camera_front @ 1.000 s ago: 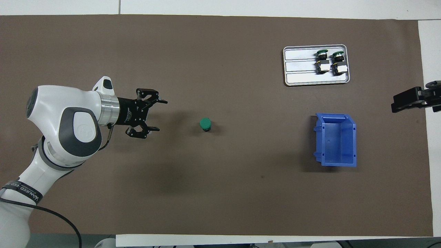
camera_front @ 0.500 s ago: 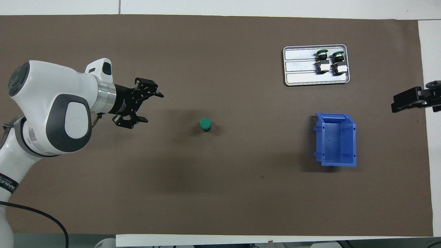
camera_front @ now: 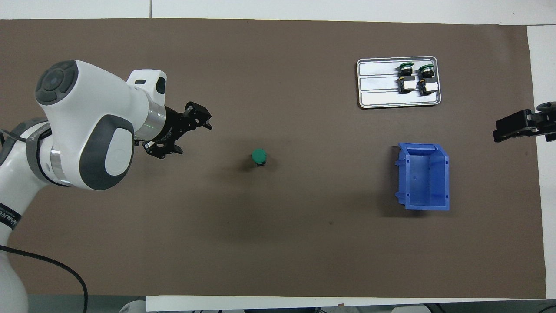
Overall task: Place and press button with both arms
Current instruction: 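Open the left gripper and draw it back from the button, then lower the left gripper onto the green button and press down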
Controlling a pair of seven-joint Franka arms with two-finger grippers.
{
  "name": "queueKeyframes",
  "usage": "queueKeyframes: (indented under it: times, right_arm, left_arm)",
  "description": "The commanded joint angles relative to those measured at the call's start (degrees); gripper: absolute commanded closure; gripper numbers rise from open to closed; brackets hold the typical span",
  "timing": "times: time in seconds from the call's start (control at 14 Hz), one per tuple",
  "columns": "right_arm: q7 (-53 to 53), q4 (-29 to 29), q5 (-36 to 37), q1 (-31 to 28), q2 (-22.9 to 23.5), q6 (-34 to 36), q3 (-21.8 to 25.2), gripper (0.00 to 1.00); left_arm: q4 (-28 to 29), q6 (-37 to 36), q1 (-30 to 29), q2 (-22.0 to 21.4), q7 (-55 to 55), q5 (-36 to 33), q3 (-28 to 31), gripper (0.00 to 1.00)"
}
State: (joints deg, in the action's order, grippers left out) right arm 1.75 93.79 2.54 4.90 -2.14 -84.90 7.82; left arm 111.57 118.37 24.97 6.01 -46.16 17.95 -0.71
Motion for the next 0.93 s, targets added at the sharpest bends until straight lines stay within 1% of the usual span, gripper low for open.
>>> queueKeyframes:
  times: [0.0, 0.07, 0.14, 0.21, 0.29, 0.43, 0.57, 0.64, 0.71, 0.86]
  right_arm:
    - [1.2, 1.1, -0.1, -0.2, -1.1, 0.4, -0.1, 0.01]
    - [1.2, 1.1, -0.1, -0.2, -1.1, 0.4, -0.1, 0.01]
    - [1.2, 1.1, -0.1, -0.2, -1.1, 0.4, -0.1, 0.01]
    - [1.2, 1.1, -0.1, -0.2, -1.1, 0.4, -0.1, 0.01]
    - [1.2, 1.1, -0.1, -0.2, -1.1, 0.4, -0.1, 0.01]
    - [1.2, 1.1, -0.1, -0.2, -1.1, 0.4, -0.1, 0.01]
    - [1.2, 1.1, -0.1, -0.2, -1.1, 0.4, -0.1, 0.01]
    - [1.2, 1.1, -0.1, -0.2, -1.1, 0.4, -0.1, 0.01]
    - [1.2, 1.1, -0.1, -0.2, -1.1, 0.4, -0.1, 0.01]
    - [1.2, 1.1, -0.1, -0.2, -1.1, 0.4, -0.1, 0.01]
  left_arm:
    - [-2.0, -0.2, 1.6, 1.0, -4.0, -2.5, 0.5, 0.01]
    - [-2.0, 2.0, 2.4, 1.0, -5.7, -4.8, 0.4, 0.03]
    - [-1.9, 2.5, 3.5, 1.1, -5.6, -6.6, 0.4, 0.11]
    - [-2.0, 2.2, 4.9, 1.2, -5.4, -6.7, 0.3, 0.21]
    - [-2.2, 1.9, 5.0, 1.3, -5.3, -6.7, 0.2, 0.36]
    - [-4.2, 0.2, 6.3, 1.5, -5.3, -6.9, 0.2, 0.55]
    - [-7.3, -1.6, 7.2, 4.2, -5.3, -7.0, 0.2, 0.72]
    - [-8.9, -2.0, 8.5, 5.7, -5.5, -7.0, 0.3, 0.75]
    - [-9.0, -2.1, 10.2, 6.5, -5.7, -7.6, 0.4, 0.79]
    - [-9.1, -1.5, 11.1, 6.7, -5.6, -8.4, 0.4, 0.86]
